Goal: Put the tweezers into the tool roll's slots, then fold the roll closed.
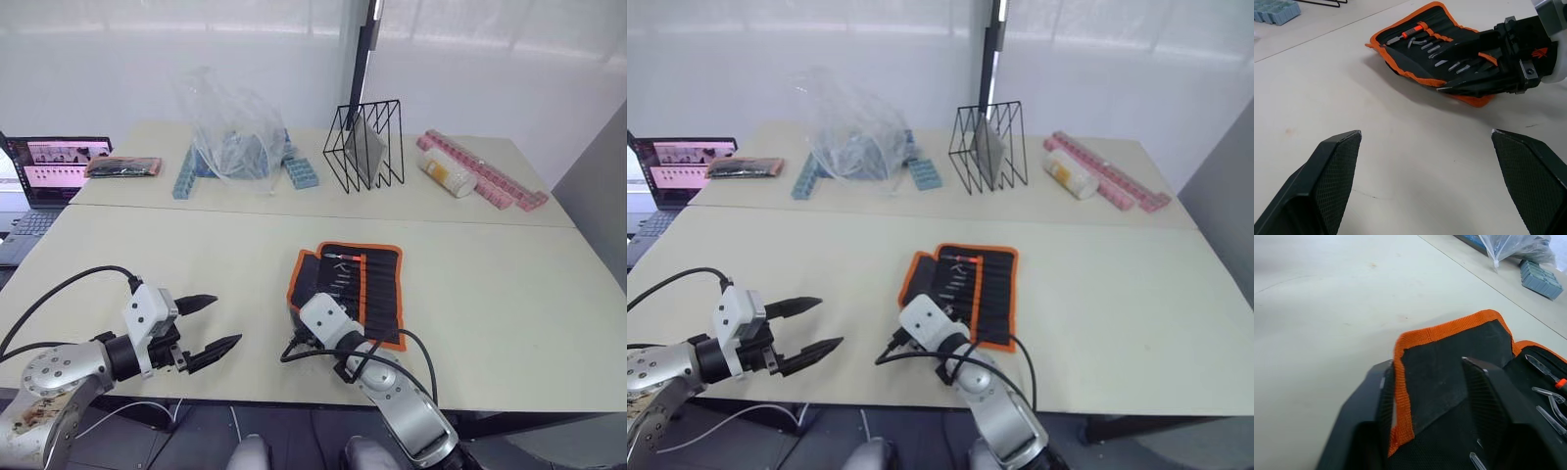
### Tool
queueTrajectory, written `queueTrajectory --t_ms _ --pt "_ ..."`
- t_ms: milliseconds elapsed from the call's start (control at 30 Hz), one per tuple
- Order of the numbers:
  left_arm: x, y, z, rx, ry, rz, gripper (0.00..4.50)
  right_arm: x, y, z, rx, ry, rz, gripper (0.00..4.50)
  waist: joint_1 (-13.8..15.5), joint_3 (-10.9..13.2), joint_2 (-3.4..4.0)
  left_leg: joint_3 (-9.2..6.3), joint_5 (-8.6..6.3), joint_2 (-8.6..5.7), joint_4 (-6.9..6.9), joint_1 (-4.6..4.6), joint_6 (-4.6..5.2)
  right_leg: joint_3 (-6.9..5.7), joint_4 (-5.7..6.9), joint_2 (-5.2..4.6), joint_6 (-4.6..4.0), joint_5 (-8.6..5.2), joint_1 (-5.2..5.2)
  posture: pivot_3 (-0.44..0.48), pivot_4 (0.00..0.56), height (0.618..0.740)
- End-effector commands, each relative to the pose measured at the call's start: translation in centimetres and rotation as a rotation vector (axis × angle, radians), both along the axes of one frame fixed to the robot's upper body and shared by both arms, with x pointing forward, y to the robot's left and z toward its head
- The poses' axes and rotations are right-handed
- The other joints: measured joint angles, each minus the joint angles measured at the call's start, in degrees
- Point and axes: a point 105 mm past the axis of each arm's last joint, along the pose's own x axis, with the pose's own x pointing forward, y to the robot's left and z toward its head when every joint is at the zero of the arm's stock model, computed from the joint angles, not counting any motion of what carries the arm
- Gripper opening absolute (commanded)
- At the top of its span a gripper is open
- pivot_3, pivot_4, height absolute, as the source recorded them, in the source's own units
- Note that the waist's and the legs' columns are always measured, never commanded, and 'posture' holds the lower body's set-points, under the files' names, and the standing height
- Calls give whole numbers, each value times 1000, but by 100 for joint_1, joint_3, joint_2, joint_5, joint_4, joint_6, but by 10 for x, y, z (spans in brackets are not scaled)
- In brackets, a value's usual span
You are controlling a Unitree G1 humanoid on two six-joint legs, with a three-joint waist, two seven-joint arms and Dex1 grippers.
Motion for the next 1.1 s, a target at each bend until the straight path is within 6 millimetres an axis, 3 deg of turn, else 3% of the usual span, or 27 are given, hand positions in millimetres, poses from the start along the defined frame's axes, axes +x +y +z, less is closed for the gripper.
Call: queueTrajectory --t_ms 33,100,133,367,500,667,833,967,1100 --pt "-2 -2 10 14 -41 -9 4500 -1 4 15 31 -56 23 869 0 0 0 0 0 0 0 0 0 0 0 0 0 0 0 0 150 708" --pt "-1 -1 11 16 -43 -2 4500 -1 5 14 30 -50 32 171 0 0 0 0 0 0 0 0 0 0 0 0 0 0 0 0 150 708" --pt "-1 -1 11 16 -44 1 4500 -2 5 14 31 -47 38 44 0 0 0 0 0 0 0 0 0 0 0 0 0 0 0 0 150 708" --pt "6 6 11 21 -40 14 4500 -23 15 15 120 35 205 44 1 0 0 0 0 0 0 0 0 -1 2 0 -1 0 0 0 150 708" --pt "15 10 5 66 -22 -44 4500 -46 2 13 105 51 407 44 14 2 2 0 0 -3 2 1 0 -2 2 -1 0 0 3 0 150 708" --pt "32 5 -4 181 -22 -251 4500 -64 -27 4 -27 54 624 44 3 10 6 0 1 -3 12 4 1 -4 0 2 0 0 8 0 150 708" --pt "57 -2 -24 440 -135 -544 4500 -71 -38 3 -91 39 742 44 107 22 20 0 1 -1 24 2 1 -5 0 12 -1 -1 10 0 150 708" --pt "88 -22 -20 483 -251 -662 4500 -72 -39 3 -104 28 757 44 176 24 19 3 1 -1 30 -4 2 -4 0 14 -1 0 8 0 150 708" --pt "105 -65 -13 465 -340 -803 4500 -70 -39 5 -106 11 723 44 201 25 18 -9 -2 -9 44 -27 8 -6 6 13 0 1 4 0 150 708"
